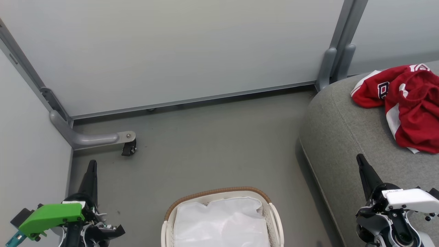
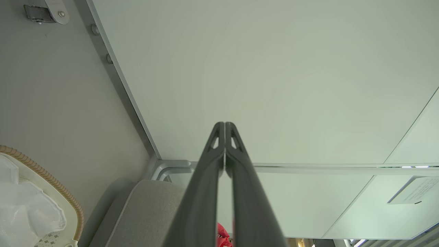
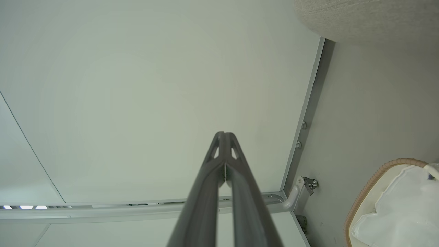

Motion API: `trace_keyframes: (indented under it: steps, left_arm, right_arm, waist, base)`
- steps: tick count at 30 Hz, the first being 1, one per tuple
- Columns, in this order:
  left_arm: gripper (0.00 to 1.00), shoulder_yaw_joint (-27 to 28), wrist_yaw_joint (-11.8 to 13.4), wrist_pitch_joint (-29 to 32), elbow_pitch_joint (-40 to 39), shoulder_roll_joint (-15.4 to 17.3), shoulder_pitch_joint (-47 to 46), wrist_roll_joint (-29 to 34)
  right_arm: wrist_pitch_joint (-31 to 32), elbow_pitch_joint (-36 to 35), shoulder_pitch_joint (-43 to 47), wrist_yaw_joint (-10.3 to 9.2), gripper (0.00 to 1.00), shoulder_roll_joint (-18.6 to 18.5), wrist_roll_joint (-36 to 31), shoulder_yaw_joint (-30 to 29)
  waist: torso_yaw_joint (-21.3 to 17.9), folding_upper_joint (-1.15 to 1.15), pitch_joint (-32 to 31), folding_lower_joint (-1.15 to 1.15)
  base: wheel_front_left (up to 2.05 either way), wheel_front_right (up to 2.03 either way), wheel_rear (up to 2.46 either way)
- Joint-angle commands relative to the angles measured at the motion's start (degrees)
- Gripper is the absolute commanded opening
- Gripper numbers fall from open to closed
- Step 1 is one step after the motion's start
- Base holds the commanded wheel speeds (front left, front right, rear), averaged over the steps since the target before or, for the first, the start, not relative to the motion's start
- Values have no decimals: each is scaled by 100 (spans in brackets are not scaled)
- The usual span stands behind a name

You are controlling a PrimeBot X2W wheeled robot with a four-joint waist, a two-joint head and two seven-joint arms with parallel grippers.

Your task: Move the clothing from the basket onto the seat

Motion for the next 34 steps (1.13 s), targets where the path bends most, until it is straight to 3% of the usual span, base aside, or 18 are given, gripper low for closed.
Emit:
trace_keyframes:
  steps: [1,34]
  left_arm:
    - [0,12,-38,20,-10,29,-60,-18]
    - [0,11,-39,19,-10,29,-60,-18]
  right_arm:
    - [14,-22,-47,-2,0,-36,18,-11]
    - [14,-22,-48,-1,0,-36,18,-11]
  waist:
    - [0,0,0,0]
    - [0,0,0,0]
  base:
    - [0,0,0]
    - [0,0,0]
